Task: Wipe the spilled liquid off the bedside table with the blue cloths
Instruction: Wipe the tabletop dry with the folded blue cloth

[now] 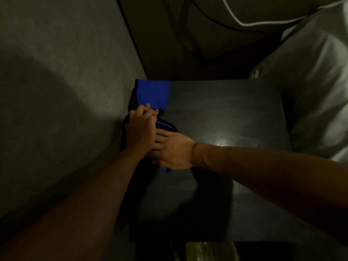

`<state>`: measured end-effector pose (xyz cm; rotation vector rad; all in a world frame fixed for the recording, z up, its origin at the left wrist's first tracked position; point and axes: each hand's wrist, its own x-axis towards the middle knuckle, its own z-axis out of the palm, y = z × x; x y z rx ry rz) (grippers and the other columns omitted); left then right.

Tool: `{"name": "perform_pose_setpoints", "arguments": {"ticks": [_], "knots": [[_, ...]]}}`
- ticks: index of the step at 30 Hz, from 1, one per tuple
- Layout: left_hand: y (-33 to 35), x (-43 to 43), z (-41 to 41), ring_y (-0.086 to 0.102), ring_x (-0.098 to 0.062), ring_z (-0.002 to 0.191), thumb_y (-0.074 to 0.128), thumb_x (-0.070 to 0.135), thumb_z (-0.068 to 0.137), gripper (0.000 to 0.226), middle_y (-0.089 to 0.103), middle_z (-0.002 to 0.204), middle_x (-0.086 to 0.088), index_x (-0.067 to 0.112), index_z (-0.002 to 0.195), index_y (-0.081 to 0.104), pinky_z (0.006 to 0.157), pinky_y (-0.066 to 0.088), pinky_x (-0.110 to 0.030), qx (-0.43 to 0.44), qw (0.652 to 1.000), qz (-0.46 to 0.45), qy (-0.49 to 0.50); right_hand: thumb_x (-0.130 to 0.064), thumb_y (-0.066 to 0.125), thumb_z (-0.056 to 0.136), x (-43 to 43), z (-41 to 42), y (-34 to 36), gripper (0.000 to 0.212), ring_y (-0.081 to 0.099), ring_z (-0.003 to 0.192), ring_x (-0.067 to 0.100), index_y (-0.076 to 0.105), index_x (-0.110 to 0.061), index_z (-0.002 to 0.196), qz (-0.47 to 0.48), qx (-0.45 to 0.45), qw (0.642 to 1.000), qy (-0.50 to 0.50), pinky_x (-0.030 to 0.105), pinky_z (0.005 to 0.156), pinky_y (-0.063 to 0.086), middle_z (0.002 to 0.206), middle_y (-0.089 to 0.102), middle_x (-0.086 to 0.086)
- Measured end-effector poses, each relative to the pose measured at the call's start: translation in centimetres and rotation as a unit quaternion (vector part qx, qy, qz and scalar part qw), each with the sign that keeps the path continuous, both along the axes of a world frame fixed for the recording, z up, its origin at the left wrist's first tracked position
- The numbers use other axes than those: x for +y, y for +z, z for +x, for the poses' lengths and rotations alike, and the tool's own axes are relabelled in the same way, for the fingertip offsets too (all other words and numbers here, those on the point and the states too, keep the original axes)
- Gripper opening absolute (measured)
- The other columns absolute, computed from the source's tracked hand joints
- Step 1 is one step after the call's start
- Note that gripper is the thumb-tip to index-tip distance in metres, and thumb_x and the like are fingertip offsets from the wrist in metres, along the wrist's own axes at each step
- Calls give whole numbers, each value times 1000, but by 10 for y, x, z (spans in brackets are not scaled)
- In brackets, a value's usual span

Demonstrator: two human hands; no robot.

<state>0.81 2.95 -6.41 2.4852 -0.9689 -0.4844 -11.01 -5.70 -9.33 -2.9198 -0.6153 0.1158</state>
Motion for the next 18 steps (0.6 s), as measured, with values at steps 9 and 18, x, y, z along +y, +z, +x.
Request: {"name": "perform_pose_setpoints", "arguments": {"ticks": [9, 18], "knots": [[-23, -4, -17, 10, -23, 150, 37, 12, 98, 46, 21, 161, -6, 18, 144, 42, 120, 17, -44, 0, 998, 48, 35, -42, 32, 107, -36, -22, -10, 54, 17, 155, 27, 35, -23, 157, -12, 10, 1000, -2, 49, 126, 7, 165, 30, 7], [-27, 3, -19, 6, -25, 151, 35, 22, 99, 49, 15, 163, -7, 18, 148, 33, 120, 18, -46, -82, 993, 84, -29, -46, 24, 107, -58, -43, -8, 58, 4, 156, 22, 14, -26, 160, -34, 20, 998, -58, 44, 125, -6, 169, 16, 4]]}}
